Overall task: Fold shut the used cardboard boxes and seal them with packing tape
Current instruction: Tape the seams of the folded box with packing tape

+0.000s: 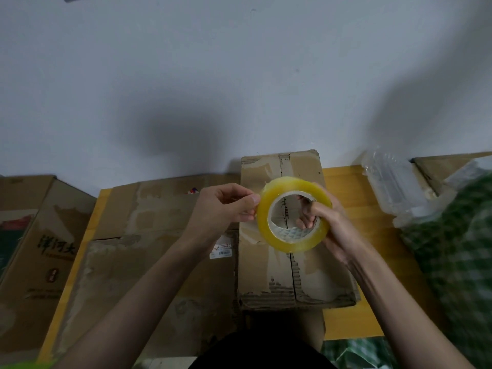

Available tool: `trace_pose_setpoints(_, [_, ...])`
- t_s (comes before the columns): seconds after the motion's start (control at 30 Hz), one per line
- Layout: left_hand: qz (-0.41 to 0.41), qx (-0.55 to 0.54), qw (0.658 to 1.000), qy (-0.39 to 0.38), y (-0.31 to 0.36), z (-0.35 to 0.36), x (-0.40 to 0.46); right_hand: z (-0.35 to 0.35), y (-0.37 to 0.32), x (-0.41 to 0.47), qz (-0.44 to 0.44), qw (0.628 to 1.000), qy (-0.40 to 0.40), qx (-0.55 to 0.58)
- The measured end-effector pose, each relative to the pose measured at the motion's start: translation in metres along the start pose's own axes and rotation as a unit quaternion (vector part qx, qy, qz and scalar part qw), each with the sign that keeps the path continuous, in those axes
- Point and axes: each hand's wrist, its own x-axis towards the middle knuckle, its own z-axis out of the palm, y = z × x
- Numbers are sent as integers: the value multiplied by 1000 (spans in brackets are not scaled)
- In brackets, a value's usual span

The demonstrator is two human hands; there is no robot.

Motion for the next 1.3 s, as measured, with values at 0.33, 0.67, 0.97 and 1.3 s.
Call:
trace_pose_setpoints(0.33, [311, 507, 797, -100, 3, -12, 20, -7, -10, 0, -24, 993, -4, -112])
trace_pose_setpoints(0.67, [253, 252, 934, 24, -3, 9, 10, 3, -7, -2, -69, 992, -14, -101])
trace_pose_setpoints(0.97, [397, 380, 835, 16, 4, -9, 8, -10, -1, 0, -68, 991, -3, -116])
trace_pose_setpoints(1.3, [440, 411, 795, -73, 20, -16, 21, -12, -2, 2, -49, 990, -18, -133])
